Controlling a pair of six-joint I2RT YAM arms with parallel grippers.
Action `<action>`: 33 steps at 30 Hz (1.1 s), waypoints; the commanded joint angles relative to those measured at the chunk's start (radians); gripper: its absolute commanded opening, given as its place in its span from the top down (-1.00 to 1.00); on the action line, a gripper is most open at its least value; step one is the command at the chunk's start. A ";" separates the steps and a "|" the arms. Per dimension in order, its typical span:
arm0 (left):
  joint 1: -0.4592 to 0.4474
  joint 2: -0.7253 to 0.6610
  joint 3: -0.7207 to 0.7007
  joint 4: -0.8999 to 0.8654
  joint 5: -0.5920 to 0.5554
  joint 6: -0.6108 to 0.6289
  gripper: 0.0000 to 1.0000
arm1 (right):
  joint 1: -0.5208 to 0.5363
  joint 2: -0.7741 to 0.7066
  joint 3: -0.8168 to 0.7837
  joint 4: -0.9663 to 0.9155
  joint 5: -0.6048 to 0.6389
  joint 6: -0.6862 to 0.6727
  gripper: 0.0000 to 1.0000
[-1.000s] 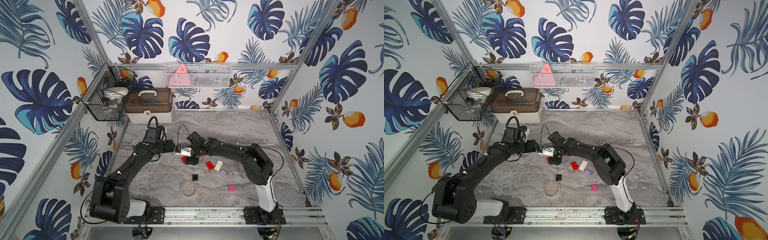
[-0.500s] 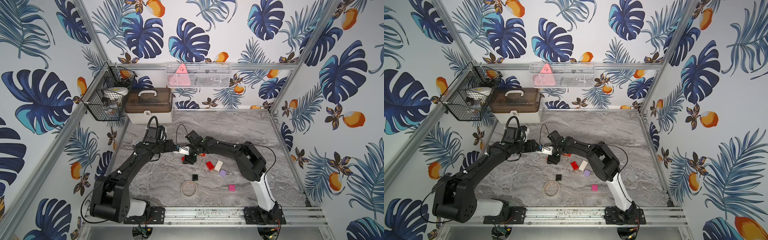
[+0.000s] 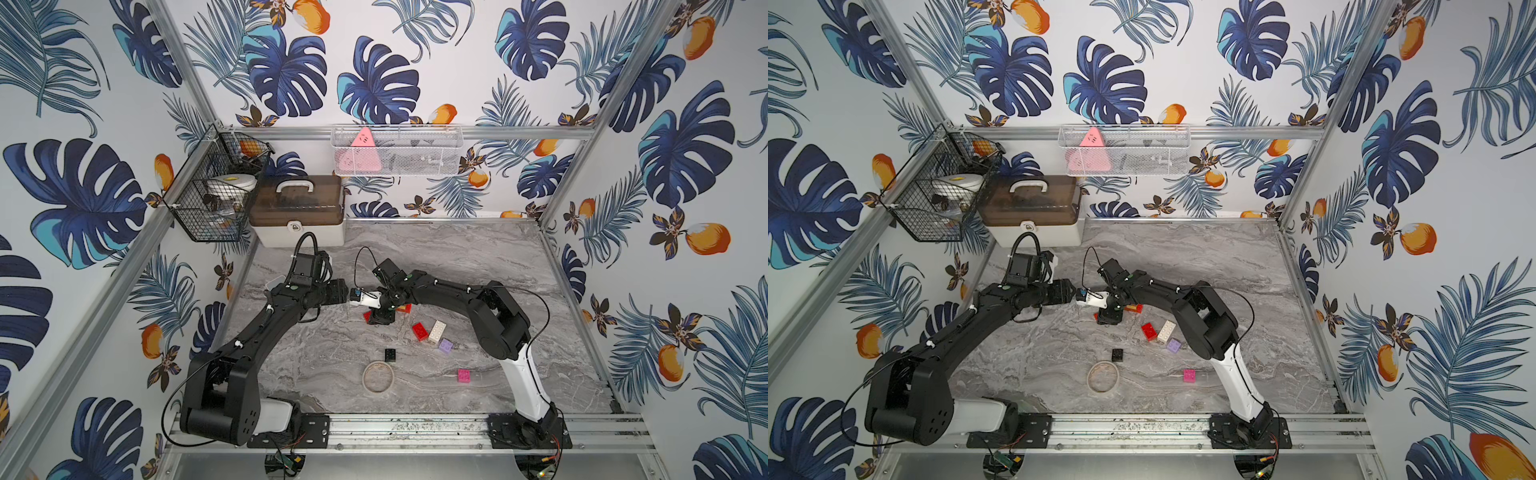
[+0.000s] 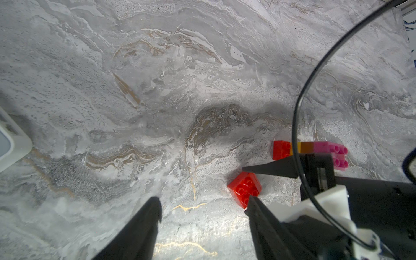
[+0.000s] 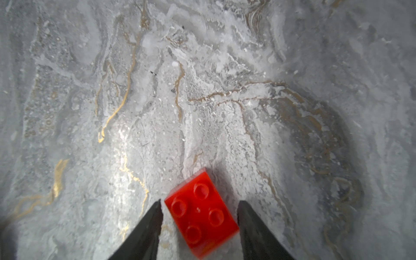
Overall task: Assemble the number 1 with lego
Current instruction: Pick up the lego brick from the center of the board.
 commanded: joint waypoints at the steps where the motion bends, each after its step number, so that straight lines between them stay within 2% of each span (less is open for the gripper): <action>1: 0.002 0.001 0.009 -0.003 0.004 0.013 -0.35 | 0.001 0.003 0.003 -0.022 -0.029 0.010 0.12; 9: 0.005 0.002 0.011 -0.008 0.002 0.007 -0.35 | 0.001 -0.032 -0.044 0.015 -0.044 0.048 0.18; 14: 0.006 0.006 0.011 -0.009 0.005 0.007 -0.35 | 0.001 -0.030 -0.052 0.046 -0.039 0.080 -0.08; 19: 0.006 0.002 0.008 -0.009 0.001 0.007 -0.35 | 0.002 -0.022 -0.063 0.086 -0.030 0.104 -0.12; 26: 0.006 0.007 0.011 -0.011 0.004 0.004 -0.34 | 0.003 -0.012 -0.068 0.123 -0.028 0.131 0.00; 29: 0.007 0.009 0.012 -0.011 0.005 0.007 -0.34 | 0.003 -0.010 -0.069 0.117 -0.031 0.134 0.16; 33: 0.008 0.009 0.014 -0.012 0.007 0.008 -0.34 | 0.004 -0.019 -0.082 0.127 -0.034 0.142 0.24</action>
